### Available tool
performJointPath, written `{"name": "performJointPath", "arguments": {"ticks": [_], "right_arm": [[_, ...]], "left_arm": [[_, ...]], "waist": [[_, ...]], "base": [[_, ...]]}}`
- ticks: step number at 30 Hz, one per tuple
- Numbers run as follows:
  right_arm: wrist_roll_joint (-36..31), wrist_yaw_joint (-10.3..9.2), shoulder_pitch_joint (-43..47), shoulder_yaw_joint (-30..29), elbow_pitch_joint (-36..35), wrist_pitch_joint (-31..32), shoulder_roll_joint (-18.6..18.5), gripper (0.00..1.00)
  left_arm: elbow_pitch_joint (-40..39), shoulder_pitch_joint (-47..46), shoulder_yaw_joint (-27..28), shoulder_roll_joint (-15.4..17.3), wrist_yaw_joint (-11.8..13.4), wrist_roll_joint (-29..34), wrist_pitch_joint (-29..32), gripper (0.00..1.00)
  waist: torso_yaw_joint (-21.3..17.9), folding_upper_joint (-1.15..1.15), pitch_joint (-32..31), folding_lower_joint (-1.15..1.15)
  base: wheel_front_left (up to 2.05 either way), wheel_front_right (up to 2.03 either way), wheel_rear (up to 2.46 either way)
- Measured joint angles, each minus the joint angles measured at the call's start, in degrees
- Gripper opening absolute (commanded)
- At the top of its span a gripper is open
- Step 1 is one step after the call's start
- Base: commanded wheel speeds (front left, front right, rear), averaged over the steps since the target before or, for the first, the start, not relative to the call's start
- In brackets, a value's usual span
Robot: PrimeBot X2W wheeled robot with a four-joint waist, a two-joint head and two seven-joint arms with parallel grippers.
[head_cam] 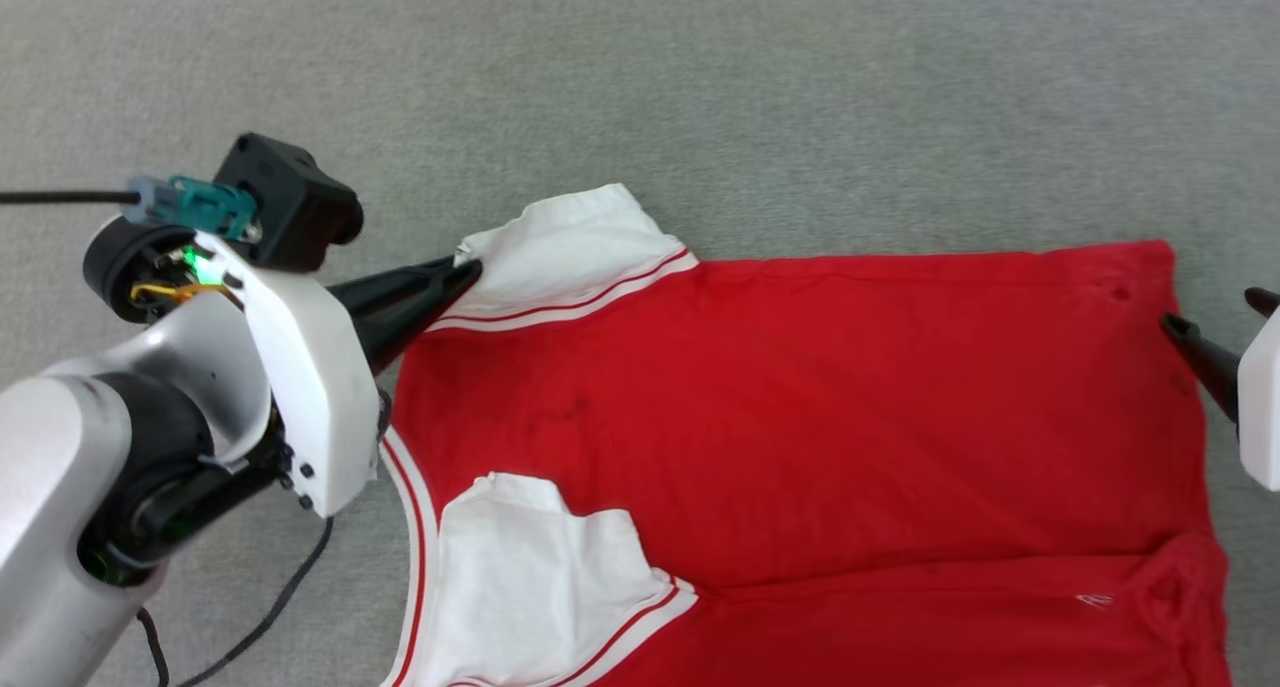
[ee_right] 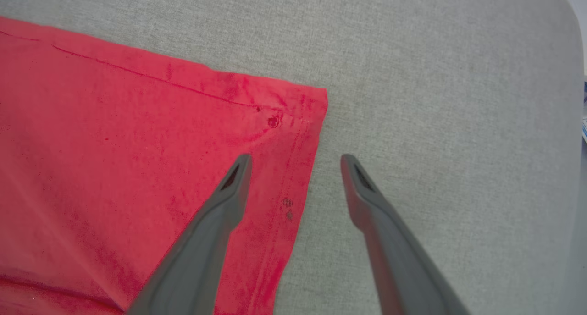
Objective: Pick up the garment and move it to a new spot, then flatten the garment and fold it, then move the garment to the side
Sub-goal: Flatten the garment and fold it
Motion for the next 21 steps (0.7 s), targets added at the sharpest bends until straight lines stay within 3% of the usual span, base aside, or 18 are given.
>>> {"name": "performJointPath", "arguments": {"ticks": [9, 19, 20, 21], "right_arm": [[-2.1, 0.0, -6.4, 0.9, 8.4, 6.0, -0.5, 1.0], [-5.2, 0.0, -10.5, 5.0, 16.2, 3.0, -2.3, 1.0], [-5.6, 0.02, -10.9, 5.6, 16.8, 2.8, -2.5, 0.27], [-5.6, 0.02, -11.1, 6.0, 17.4, 2.8, -2.6, 0.0]], "left_arm": [[-4.9, 2.2, -0.9, -1.0, 0.4, 0.8, -2.1, 0.0], [-5.8, 2.5, -2.3, -1.9, 0.3, 1.9, -3.1, 0.0], [-5.7, 2.5, -2.5, -1.9, 0.3, 2.1, -3.2, 0.0], [-5.5, 2.5, -2.6, -2.0, 0.3, 2.3, -3.3, 0.0]], "waist": [[3.8, 0.0, 3.1, 0.0], [6.9, 0.0, 5.9, -0.01], [7.1, 0.0, 6.0, -0.01], [7.2, 0.0, 6.0, -0.02]], "base": [[0.0, 0.0, 0.0], [0.0, 0.0, 0.0], [0.0, 0.0, 0.0], [0.0, 0.0, 0.0]]}}
